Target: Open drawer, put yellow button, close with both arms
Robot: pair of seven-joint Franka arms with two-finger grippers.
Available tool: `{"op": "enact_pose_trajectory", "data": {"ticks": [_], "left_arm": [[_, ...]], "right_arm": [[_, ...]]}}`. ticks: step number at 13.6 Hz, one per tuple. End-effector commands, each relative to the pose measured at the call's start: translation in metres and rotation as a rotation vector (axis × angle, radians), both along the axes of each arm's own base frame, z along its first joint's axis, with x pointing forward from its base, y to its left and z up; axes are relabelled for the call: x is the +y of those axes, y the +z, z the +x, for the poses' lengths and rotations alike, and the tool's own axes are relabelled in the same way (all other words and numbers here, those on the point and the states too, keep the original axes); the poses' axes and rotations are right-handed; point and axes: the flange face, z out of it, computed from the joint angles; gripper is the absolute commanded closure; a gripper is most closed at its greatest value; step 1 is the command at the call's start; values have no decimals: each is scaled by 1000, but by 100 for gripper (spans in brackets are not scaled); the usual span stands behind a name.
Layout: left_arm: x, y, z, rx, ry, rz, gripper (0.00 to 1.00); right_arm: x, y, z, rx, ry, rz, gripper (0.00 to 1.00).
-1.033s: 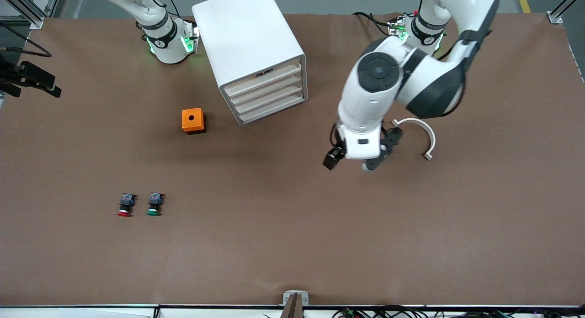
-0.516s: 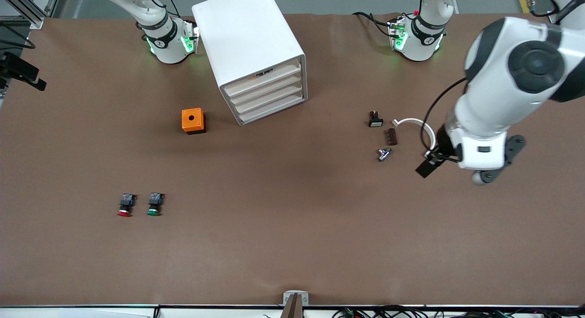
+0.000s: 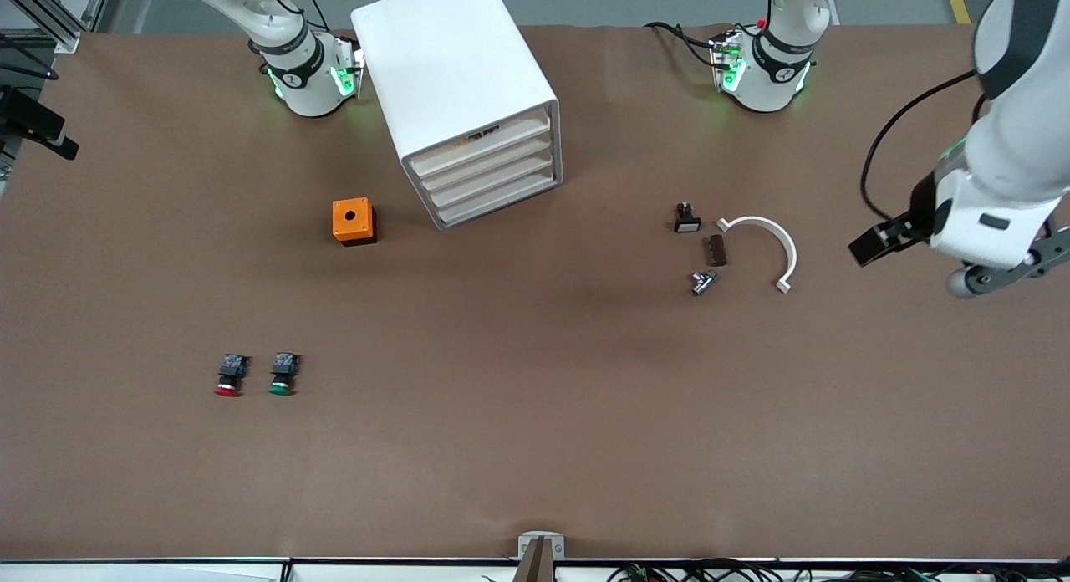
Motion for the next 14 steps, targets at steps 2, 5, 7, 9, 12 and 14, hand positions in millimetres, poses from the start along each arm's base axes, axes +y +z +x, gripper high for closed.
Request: {"op": "enact_pose_trajectory", "data": {"ticks": [2,5,7,9,12,14], "left_arm": [[39,24,-35,45,-118,-41,0],[56,30,-58,52,-138,-120,0],[59,34,-77,49,-136,-169,0],[48,36,-99,46,-158,-158,0],[40,42,-111,20,-199,-100,0],[31,48,-113,-5,-248,-30,0]], "right_arm": [[11,1,-5,-15,32,-12,0],[13,0,-1,-29,35,-14,0],[8,0,-3,-23,26,-13,0],[6,1,-3,-27,24,-14,0],[-4,2,-4,-33,80,-21,0],[-3,2,-4,-33,82,-21,0]]}}
